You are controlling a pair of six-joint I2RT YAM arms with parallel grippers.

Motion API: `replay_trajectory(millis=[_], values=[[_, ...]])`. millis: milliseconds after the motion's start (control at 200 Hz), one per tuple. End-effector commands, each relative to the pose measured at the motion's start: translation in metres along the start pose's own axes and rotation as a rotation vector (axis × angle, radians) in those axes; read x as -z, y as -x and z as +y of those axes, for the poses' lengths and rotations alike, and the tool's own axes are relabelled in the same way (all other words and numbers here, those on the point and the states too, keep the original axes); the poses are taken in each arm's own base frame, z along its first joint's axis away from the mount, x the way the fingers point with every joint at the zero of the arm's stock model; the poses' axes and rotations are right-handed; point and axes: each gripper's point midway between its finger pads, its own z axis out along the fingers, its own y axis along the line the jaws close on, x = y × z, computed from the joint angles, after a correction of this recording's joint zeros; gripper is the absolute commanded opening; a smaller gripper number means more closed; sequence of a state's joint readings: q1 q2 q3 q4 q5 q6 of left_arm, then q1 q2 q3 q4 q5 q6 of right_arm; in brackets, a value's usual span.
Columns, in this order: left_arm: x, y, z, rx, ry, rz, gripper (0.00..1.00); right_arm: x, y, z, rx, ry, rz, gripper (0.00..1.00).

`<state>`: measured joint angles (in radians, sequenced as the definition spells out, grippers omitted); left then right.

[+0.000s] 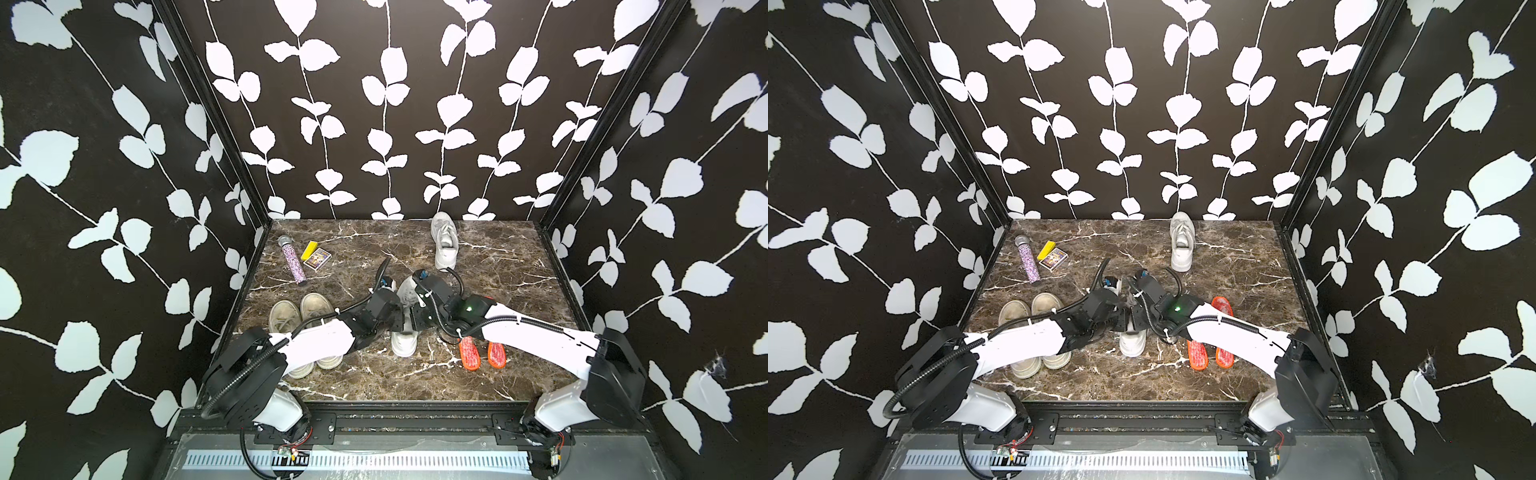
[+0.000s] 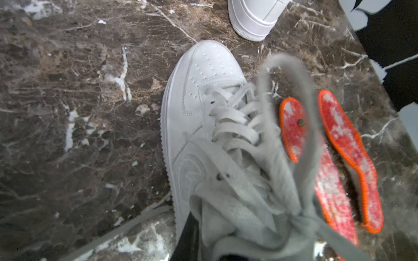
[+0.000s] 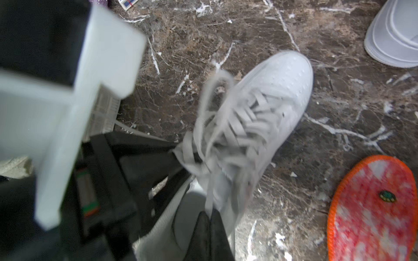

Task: Remove the insole from the shoe
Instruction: Untie the shoelace on the shoe.

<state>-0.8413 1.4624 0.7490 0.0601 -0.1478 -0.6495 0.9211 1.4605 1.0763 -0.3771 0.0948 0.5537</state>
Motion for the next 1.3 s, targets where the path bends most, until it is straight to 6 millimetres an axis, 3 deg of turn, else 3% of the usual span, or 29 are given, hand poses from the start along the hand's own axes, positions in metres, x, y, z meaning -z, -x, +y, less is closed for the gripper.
replay_trajectory(millis=[0, 110, 295, 460, 790, 950, 1295], values=[[-0.002, 0.000, 0.014, 0.032, 0.052, 0.008, 0.07, 0.020, 0.017, -0.009, 0.000, -0.039, -0.105, 0.00], [0.000, -0.002, 0.019, 0.039, 0.071, 0.008, 0.00, 0.030, 0.017, -0.025, -0.017, -0.096, -0.150, 0.00], [0.002, -0.003, 0.024, 0.046, 0.083, 0.004, 0.00, 0.045, 0.017, -0.050, -0.027, -0.206, -0.197, 0.00], [0.003, -0.001, 0.025, 0.044, 0.080, 0.000, 0.00, 0.073, 0.022, -0.086, -0.024, -0.389, -0.259, 0.00], [0.002, 0.000, 0.025, 0.040, 0.079, 0.000, 0.00, 0.125, 0.019, -0.141, -0.170, -0.554, -0.392, 0.00], [0.004, 0.002, 0.021, 0.045, 0.058, -0.002, 0.00, 0.120, 0.026, -0.124, -0.152, -0.436, -0.423, 0.00], [0.007, 0.007, -0.011, -0.027, -0.102, -0.009, 0.00, 0.052, 0.023, -0.065, -0.068, -0.177, -0.205, 0.00]])
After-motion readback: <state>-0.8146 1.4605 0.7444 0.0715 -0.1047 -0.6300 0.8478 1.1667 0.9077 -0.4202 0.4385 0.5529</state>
